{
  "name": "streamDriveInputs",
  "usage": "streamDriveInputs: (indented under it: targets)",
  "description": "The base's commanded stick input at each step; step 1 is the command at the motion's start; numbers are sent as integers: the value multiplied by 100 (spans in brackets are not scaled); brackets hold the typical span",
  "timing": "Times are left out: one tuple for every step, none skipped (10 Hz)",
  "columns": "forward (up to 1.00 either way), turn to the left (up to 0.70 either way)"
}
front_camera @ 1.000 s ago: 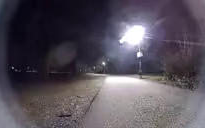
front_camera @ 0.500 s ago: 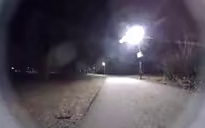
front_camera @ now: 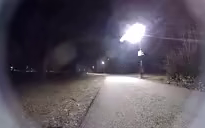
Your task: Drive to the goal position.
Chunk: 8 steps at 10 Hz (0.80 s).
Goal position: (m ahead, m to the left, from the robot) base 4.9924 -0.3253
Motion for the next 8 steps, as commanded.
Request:
streamDriveInputs:
  targets:
    - [60, 0]
    - [100, 0]
    - [100, 0]
    - [100, 0]
    - [100, 0]
    - [100, -15]
    - [100, -27]
    - [100, -27]
